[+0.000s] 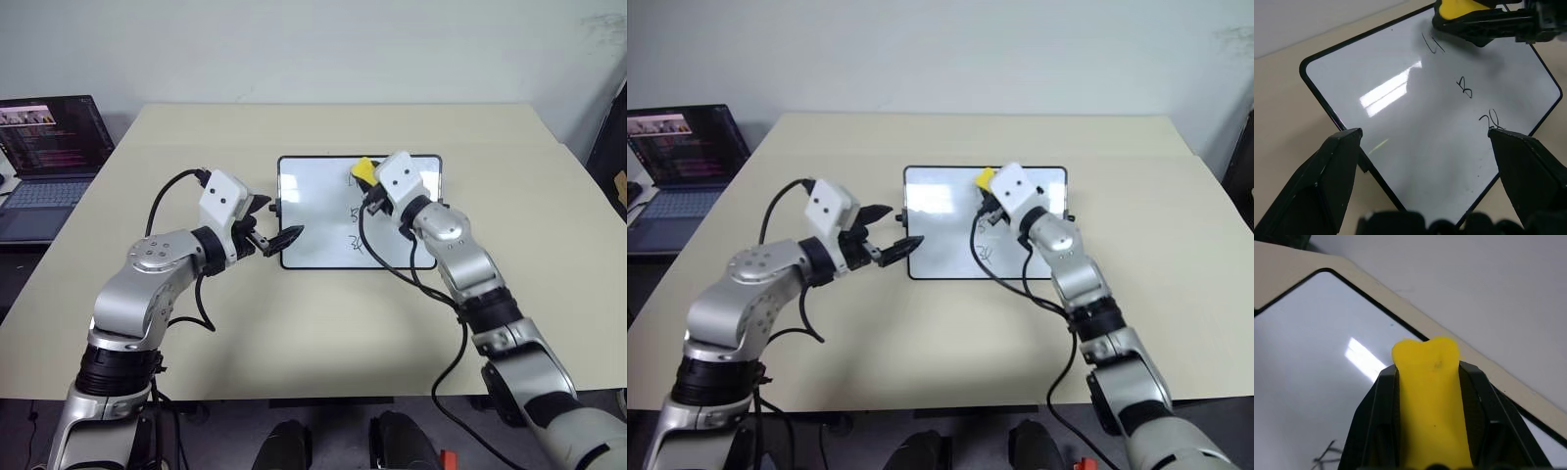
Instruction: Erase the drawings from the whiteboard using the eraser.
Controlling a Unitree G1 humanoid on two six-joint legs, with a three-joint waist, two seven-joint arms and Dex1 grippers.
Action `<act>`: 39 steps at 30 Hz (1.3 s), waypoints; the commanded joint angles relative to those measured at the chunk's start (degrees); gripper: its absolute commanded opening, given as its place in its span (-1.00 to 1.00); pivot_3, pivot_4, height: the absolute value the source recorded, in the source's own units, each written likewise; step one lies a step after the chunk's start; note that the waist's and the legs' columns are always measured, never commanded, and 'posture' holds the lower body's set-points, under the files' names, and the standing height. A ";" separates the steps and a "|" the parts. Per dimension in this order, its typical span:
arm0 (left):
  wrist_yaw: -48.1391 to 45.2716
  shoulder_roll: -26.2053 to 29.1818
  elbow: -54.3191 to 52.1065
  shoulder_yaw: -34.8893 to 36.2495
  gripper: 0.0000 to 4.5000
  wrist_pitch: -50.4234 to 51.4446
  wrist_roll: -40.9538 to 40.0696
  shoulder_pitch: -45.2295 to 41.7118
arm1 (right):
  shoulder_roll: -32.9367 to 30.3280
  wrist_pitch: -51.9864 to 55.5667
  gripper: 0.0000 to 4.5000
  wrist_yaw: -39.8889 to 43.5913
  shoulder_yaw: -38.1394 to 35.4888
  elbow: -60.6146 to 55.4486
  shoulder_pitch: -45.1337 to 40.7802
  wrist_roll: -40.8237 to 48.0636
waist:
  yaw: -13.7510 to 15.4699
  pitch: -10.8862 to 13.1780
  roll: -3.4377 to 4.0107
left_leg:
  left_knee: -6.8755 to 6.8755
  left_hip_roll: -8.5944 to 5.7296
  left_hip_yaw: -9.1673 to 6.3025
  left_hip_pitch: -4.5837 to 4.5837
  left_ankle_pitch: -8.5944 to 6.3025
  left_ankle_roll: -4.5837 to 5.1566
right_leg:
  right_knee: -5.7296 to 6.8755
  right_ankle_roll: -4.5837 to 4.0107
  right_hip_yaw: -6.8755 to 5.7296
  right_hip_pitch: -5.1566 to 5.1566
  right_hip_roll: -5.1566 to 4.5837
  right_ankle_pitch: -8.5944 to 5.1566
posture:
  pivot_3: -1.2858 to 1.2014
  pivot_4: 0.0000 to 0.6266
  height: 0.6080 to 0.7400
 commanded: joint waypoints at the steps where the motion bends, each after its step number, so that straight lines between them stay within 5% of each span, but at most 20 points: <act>1: -0.28 -0.82 0.62 0.10 1.00 -3.07 1.16 -2.61 | 1.20 -4.96 -0.44 -1.52 -1.73 4.54 -3.13 -0.75 | -0.02 0.00 0.00 | 0.00 0.00 0.01 -0.01 0.00 0.00 | -0.01 0.00 0.01 -0.02 0.00 0.00 | 0.03 -0.52 1.00; 19: -2.09 -3.23 2.00 0.26 1.00 -3.17 0.50 -3.83 | 4.29 -7.68 -0.44 3.37 5.91 16.37 -1.26 -9.31 | -1.49 -0.06 -0.05 | 0.19 0.01 0.38 0.54 -0.08 0.17 | 0.87 -0.01 0.23 0.07 0.02 0.01 | 0.03 -0.52 1.00; 39: -2.31 -3.48 0.24 0.39 1.00 -2.60 -0.28 -1.31 | 3.08 -7.25 -0.44 -4.23 -1.08 13.60 -2.27 -7.25 | -1.25 -0.05 -0.05 | 0.19 0.03 0.24 0.41 0.14 -0.07 | 0.78 -0.11 0.21 0.02 0.06 0.22 | 0.03 -0.52 1.00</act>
